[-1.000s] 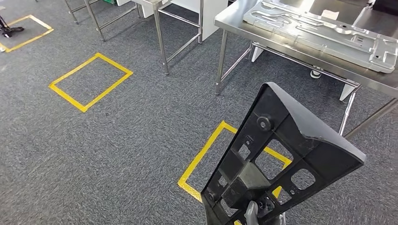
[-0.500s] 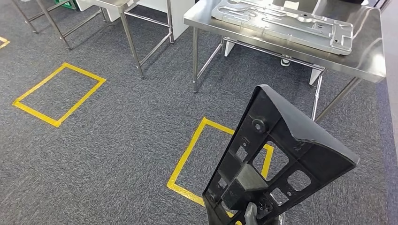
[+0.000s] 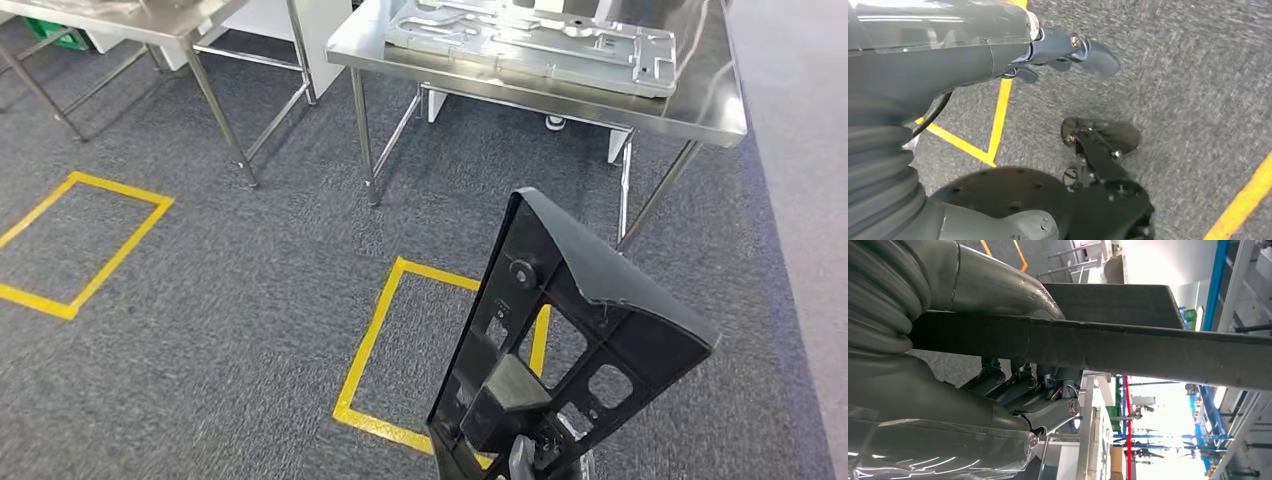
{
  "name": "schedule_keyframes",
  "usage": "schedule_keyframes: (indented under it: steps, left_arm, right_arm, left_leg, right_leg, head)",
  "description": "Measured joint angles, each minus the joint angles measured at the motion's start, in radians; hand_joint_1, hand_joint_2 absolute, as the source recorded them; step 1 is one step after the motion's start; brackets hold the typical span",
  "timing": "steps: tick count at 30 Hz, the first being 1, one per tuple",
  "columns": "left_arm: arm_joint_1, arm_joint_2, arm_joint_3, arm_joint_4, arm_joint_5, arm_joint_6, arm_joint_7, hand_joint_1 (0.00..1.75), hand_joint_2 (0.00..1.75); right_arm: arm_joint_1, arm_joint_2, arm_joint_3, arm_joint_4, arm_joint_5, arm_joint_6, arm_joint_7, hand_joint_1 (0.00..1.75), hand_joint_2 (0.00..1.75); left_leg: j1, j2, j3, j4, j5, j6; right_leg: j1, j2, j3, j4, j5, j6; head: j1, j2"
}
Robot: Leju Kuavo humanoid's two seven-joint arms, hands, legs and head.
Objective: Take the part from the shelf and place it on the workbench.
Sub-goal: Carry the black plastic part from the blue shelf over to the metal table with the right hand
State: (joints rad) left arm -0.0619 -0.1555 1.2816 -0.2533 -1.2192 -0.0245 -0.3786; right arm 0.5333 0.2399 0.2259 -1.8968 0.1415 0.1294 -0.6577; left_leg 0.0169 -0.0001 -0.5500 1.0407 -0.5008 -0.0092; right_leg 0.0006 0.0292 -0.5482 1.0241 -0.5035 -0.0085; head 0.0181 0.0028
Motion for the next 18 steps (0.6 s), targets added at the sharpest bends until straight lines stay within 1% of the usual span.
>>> schedule_keyframes:
  steps: [1, 3, 4, 5, 6, 7, 8, 9, 10, 11, 12, 13, 14, 15, 16, 17, 18]
  left_arm:
    - [0.0, 0.0, 0.0, 0.0, 0.0, 0.0, 0.001, 0.0, 1.75]
    - [0.0, 0.001, 0.0, 0.0, -0.001, -0.001, 0.003, 0.0, 1.75]
    - [0.0, 0.001, 0.0, 0.0, 0.0, -0.001, 0.004, 0.0, 1.75]
    - [0.0, 0.001, 0.0, 0.0, 0.0, -0.001, 0.004, 0.0, 1.75]
    - [-0.001, 0.001, 0.0, 0.0, 0.0, -0.001, 0.004, 0.0, 1.75]
    - [0.0, 0.001, 0.0, 0.0, 0.0, -0.001, 0.004, 0.0, 1.75]
    - [0.001, 0.001, 0.0, 0.0, -0.001, -0.001, 0.005, 0.0, 1.75]
    - [0.001, 0.001, 0.0, 0.0, -0.002, -0.001, 0.006, 0.0, 1.75]
    - [0.002, 0.001, 0.0, 0.0, -0.003, -0.001, 0.007, 0.0, 1.75]
    - [0.002, 0.001, 0.0, 0.0, -0.004, -0.001, 0.008, 0.0, 1.75]
    - [0.002, 0.001, 0.0, 0.0, -0.005, -0.001, 0.008, 0.0, 1.75]
    - [0.002, 0.001, 0.0, 0.0, -0.005, -0.001, 0.009, 0.0, 1.75]
    - [0.002, 0.001, 0.0, 0.0, -0.006, -0.001, 0.01, 0.0, 1.75]
    - [0.001, 0.001, 0.0, 0.0, -0.007, -0.001, 0.01, 0.0, 1.75]
    - [0.001, 0.001, 0.001, 0.0, -0.007, -0.002, 0.011, 0.0, 1.75]
    - [0.0, 0.001, 0.001, 0.0, -0.007, -0.002, 0.011, 0.0, 1.75]
    - [-0.001, 0.001, 0.001, 0.0, -0.007, -0.002, 0.011, 0.0, 1.75]
  right_arm:
    - [0.0, -0.001, 0.002, 0.0, 0.0, -0.003, 0.0, 1.75, 1.75]
    - [0.001, -0.003, 0.006, 0.0, 0.001, -0.01, 0.0, 1.75, 1.75]
    - [0.001, -0.004, 0.008, 0.0, 0.002, -0.012, 0.0, 1.75, 1.75]
    - [0.001, -0.006, 0.009, 0.0, 0.002, -0.015, 0.0, 1.75, 1.75]
    - [0.001, -0.008, 0.01, 0.0, 0.003, -0.016, 0.0, 1.75, 1.75]
    - [0.001, -0.01, 0.011, 0.0, 0.003, -0.018, 0.0, 1.75, 1.75]
    - [0.002, -0.012, 0.012, 0.0, 0.003, -0.022, 0.0, 1.75, 1.75]
    - [0.002, -0.015, 0.014, 0.001, 0.002, -0.027, 0.001, 1.75, 1.75]
    - [0.002, -0.018, 0.016, 0.002, 0.002, -0.032, 0.001, 1.75, 1.75]
    - [0.002, -0.022, 0.019, 0.002, 0.002, -0.038, 0.001, 1.75, 1.75]
    - [0.002, -0.025, 0.022, 0.003, 0.001, -0.043, 0.001, 1.75, 1.75]
    - [0.001, -0.027, 0.025, 0.003, 0.001, -0.048, 0.001, 1.75, 1.75]
    - [0.001, -0.029, 0.028, 0.002, 0.001, -0.053, 0.001, 1.75, 1.75]
    - [0.001, -0.031, 0.029, 0.002, 0.0, -0.058, 0.001, 1.75, 1.75]
    - [0.001, -0.033, 0.031, 0.002, 0.0, -0.061, 0.001, 1.75, 1.75]
    - [0.001, -0.034, 0.032, 0.001, 0.0, -0.064, 0.001, 1.75, 1.75]
    - [0.002, -0.035, 0.034, 0.0, 0.0, -0.065, 0.001, 1.75, 1.75]
  left_leg:
    - [-0.002, -0.001, -0.001, -0.002, -0.003, 0.005]
    - [0.0, 0.001, 0.002, -0.007, 0.001, 0.018]
    - [0.001, 0.002, 0.005, -0.012, 0.003, 0.024]
    - [0.004, 0.003, 0.007, -0.016, 0.004, 0.03]
    - [0.003, 0.005, 0.008, -0.017, 0.003, 0.034]
    - [0.003, 0.007, 0.009, -0.017, 0.001, 0.037]
    - [0.002, 0.008, 0.01, -0.017, -0.001, 0.038]
    - [0.002, 0.009, 0.013, -0.017, -0.004, 0.038]
    - [0.002, 0.01, 0.017, -0.017, -0.008, 0.037]
    - [0.002, 0.01, 0.024, -0.017, -0.012, 0.036]
    - [0.002, 0.009, 0.031, -0.017, -0.017, 0.034]
    - [0.001, 0.01, 0.037, -0.018, -0.022, 0.031]
    - [0.0, 0.01, 0.041, -0.018, -0.027, 0.026]
    - [-0.001, 0.01, 0.043, -0.02, -0.031, 0.021]
    - [-0.002, 0.011, 0.045, -0.023, -0.033, 0.014]
    - [-0.003, 0.012, 0.05, -0.028, -0.035, 0.008]
    - [-0.002, 0.013, 0.057, -0.031, -0.038, 0.002]
  right_leg:
    - [0.001, 0.001, -0.002, 0.001, -0.001, 0.005]
    - [-0.001, 0.0, -0.002, 0.004, -0.005, 0.016]
    - [-0.002, -0.005, -0.009, 0.021, -0.017, 0.022]
    - [-0.004, -0.009, -0.027, 0.058, -0.038, 0.027]
    - [-0.006, -0.015, -0.055, 0.114, -0.065, 0.032]
    - [-0.008, -0.018, -0.093, 0.181, -0.094, 0.036]
    - [-0.01, -0.019, -0.128, 0.241, -0.112, 0.039]
    - [-0.012, -0.02, -0.151, 0.273, -0.112, 0.041]
    - [-0.013, -0.021, -0.156, 0.27, -0.092, 0.041]
    - [-0.014, -0.022, -0.14, 0.226, -0.053, 0.039]
    - [-0.013, -0.024, -0.111, 0.157, -0.01, 0.035]
    - [-0.01, -0.027, -0.081, 0.093, 0.018, 0.03]
    - [-0.007, -0.029, -0.057, 0.043, 0.033, 0.024]
    - [-0.003, -0.031, -0.045, 0.017, 0.033, 0.019]
    - [0.0, -0.03, -0.04, 0.01, 0.025, 0.014]
    - [0.0, -0.028, -0.037, 0.004, 0.023, 0.009]
    - [-0.002, -0.027, -0.031, -0.004, 0.024, 0.004]
  head:
    - [0.0, 0.0]
    - [0.0, 0.0]
    - [0.003, 0.0]
    - [0.006, 0.0]
    - [0.009, 0.0]
    - [0.011, 0.0]
    - [0.011, 0.0]
    - [0.011, 0.0]
    - [0.011, 0.0]
    - [0.011, 0.0]
    - [0.011, 0.0]
    - [0.011, 0.0]
    - [0.011, 0.0]
    - [0.011, 0.0]
    - [0.011, 0.0]
    - [0.011, 0.0]
    - [0.009, 0.0]
